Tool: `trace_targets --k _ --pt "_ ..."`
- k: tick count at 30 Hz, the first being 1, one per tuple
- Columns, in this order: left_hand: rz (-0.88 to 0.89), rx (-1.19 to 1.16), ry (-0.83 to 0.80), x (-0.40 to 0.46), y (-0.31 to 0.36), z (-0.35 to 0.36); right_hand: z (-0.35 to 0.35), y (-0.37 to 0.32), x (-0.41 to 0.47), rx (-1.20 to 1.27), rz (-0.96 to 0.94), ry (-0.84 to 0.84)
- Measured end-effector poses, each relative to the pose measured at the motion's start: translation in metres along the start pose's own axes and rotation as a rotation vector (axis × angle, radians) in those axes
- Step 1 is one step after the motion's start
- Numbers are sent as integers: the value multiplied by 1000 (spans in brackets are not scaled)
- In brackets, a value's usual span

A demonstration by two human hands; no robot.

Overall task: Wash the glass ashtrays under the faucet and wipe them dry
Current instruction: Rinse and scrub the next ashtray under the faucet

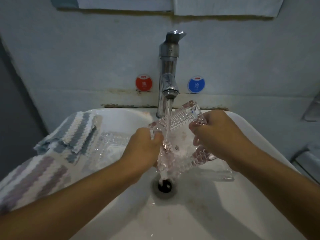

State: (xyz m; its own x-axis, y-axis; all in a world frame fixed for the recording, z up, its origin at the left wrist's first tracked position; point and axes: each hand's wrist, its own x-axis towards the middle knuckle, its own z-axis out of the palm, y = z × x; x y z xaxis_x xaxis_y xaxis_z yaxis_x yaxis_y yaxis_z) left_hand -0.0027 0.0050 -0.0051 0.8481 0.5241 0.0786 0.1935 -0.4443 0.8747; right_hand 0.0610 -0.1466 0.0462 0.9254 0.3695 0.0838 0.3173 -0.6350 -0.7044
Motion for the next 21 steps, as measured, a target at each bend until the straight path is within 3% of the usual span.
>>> trace_targets --k 6,13,21 --pt "-10 -127 -101 -1 8 -11 -7 -1 1 -3 -50 -19" --pt "-2 -52 -20 -1 11 -8 -14 2 4 90 -37 -49" --pt "-164 -458 -178 -16 6 9 1 11 8 142 -32 82"
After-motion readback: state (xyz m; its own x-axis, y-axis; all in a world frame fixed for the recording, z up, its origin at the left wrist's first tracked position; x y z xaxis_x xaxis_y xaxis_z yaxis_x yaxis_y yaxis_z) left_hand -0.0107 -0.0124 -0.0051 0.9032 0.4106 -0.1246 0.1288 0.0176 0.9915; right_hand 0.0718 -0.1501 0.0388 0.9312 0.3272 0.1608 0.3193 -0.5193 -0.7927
